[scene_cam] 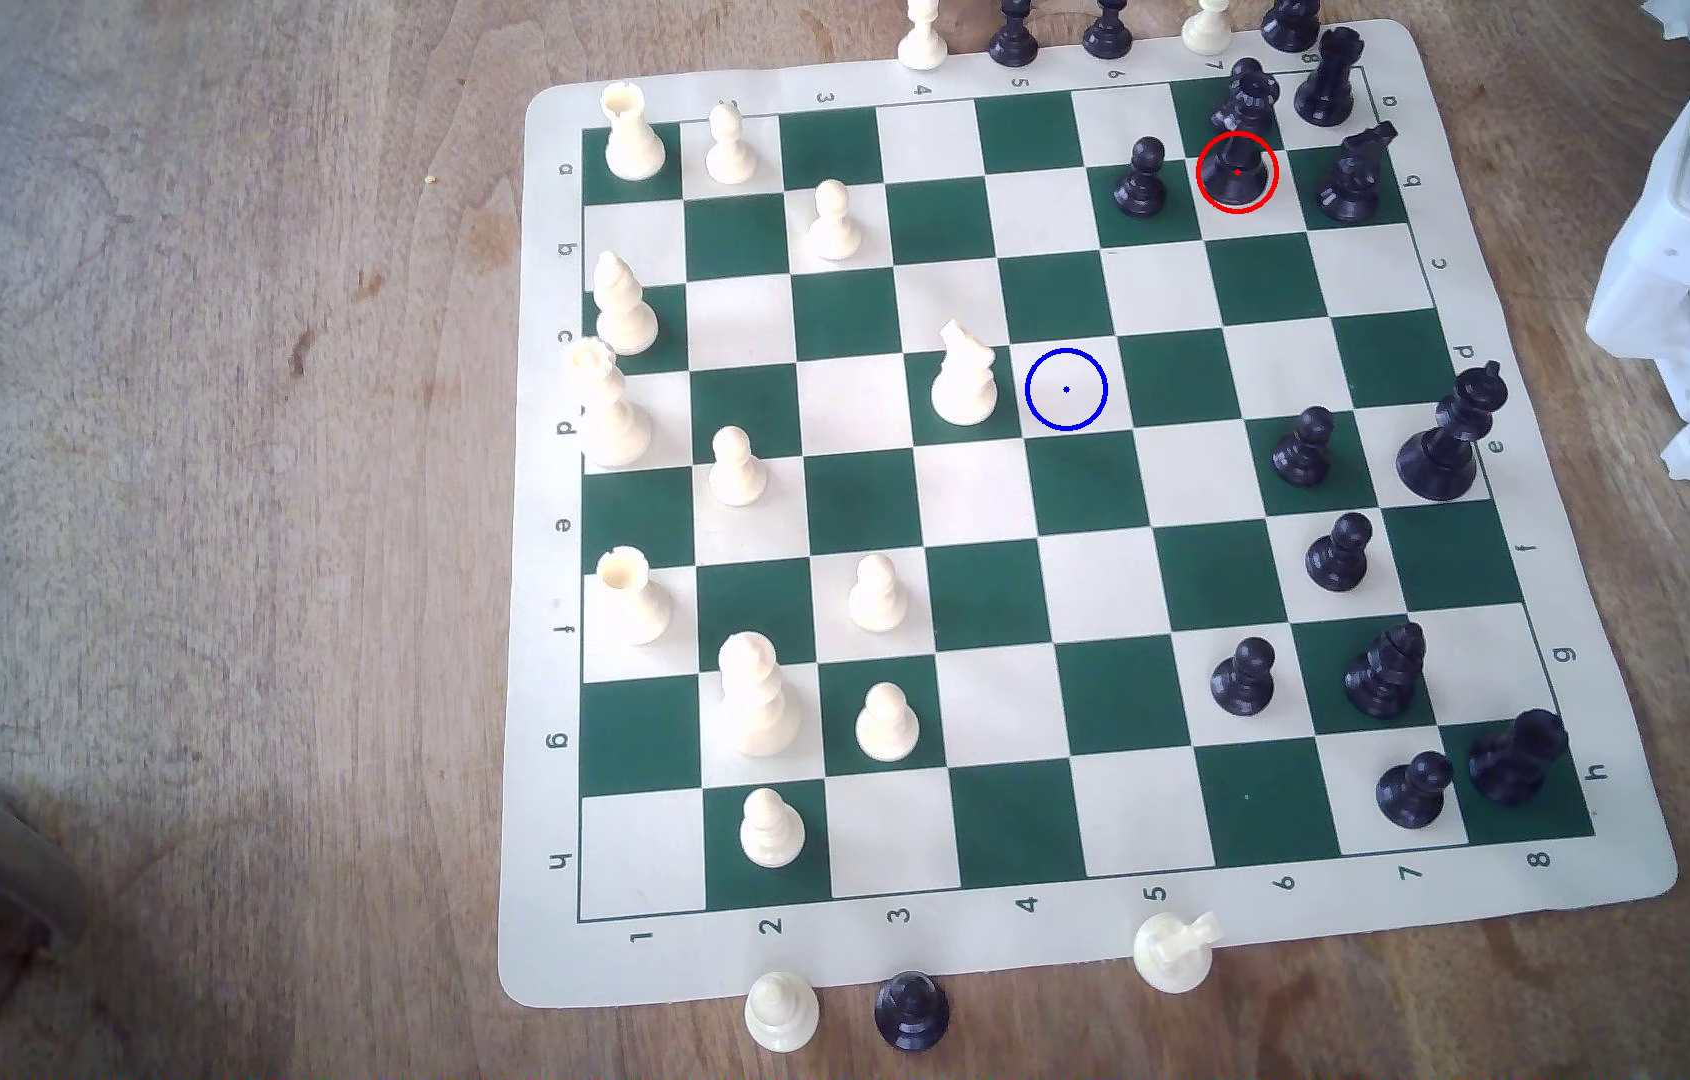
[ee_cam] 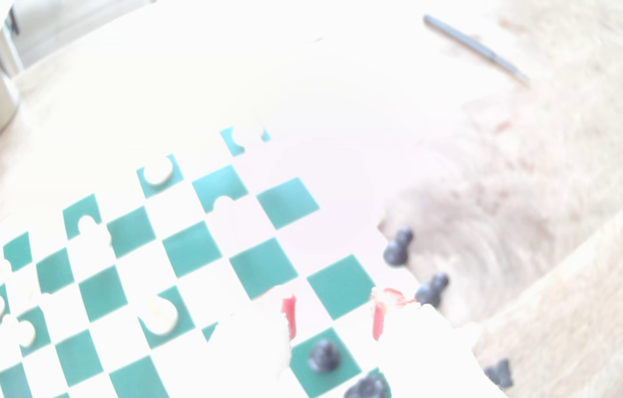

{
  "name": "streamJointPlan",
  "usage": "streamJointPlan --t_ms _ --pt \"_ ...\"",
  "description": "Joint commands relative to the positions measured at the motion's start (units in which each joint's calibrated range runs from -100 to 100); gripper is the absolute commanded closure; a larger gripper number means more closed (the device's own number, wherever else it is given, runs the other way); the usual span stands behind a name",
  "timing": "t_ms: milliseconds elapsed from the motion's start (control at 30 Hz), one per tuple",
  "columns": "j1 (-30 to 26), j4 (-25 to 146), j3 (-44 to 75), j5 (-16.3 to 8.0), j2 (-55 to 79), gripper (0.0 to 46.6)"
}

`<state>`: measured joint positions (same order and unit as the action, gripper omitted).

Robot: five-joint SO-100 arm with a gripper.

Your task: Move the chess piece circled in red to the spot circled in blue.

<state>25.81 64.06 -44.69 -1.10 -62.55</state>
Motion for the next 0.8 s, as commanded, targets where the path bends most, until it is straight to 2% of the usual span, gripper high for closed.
streamJointPlan --t_ms 0,200,300,467,567,767 --pt "1.8 1.9 9.0 0.4 15.2 36.0" --pt "6.5 4.2 11.4 1.9 28.3 35.1" --pt "9.6 3.9 10.7 2.9 29.9 35.2" --pt "10.2 3.8 5.7 3.2 29.4 34.6" --pt "8.3 3.2 2.1 2.6 28.3 34.3" --pt "4.8 -1.6 -0.8 -0.2 27.7 33.6"
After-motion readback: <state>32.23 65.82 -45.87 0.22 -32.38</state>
